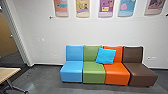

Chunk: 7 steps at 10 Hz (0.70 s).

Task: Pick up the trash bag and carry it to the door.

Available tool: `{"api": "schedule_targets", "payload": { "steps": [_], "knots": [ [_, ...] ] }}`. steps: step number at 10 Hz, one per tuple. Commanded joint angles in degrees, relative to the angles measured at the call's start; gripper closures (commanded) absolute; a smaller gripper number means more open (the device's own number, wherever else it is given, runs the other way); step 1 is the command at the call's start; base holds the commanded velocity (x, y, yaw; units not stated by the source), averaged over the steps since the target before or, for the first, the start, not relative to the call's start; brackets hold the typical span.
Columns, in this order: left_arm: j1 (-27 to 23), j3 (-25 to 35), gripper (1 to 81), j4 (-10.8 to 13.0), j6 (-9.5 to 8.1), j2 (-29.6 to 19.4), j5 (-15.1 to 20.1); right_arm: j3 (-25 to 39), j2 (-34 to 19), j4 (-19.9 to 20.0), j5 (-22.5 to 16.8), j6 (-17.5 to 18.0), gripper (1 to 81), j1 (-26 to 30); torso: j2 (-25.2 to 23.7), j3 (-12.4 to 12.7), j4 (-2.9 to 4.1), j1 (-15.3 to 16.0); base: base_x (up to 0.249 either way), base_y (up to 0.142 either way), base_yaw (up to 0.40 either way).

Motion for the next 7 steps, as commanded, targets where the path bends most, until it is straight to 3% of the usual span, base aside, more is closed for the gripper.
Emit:
{"api": "schedule_targets", "payload": {
  "steps": [1, 2, 3, 4, 7],
  "knots": [
    [-3.04, 0.23, 81.1, 0.35, 0.29, 0.03, 3.34, 0.56, -0.51, -0.13, -4.04, -0.19, 1.0, 2.52, 0.00, 0.00, 0.00, 0.00, 0.000, 0.000, 0.000],
    [-3.04, 0.23, 81.1, 0.27, 0.29, 0.03, 3.17, 0.47, -0.51, -0.13, -4.04, -0.19, 1.0, 2.52, -0.02, 0.02, 0.00, -0.02, 0.000, 0.000, 0.000],
    [-3.04, 0.23, 81.1, 0.27, 0.29, 0.11, 3.17, 0.30, -0.42, -0.13, -4.04, -0.19, 1.0, 2.52, -0.02, 2.83, 0.00, -0.05, 0.000, 0.000, 0.000],
    [-3.13, 0.14, 81.1, 0.35, 0.37, 0.29, 3.17, 0.04, -0.16, -0.13, -3.96, -0.19, 1.0, 2.52, 0.00, 0.24, 0.00, -0.05, 0.000, 0.000, 0.000],
    [-3.13, -1.26, 81.1, 0.44, 0.37, 1.08, 3.34, -2.16, 0.98, -0.04, -4.04, -0.19, 1.0, 2.43, 0.00, 1.13, 0.00, -0.11, 0.000, 0.000, 0.000]
  ]
}}
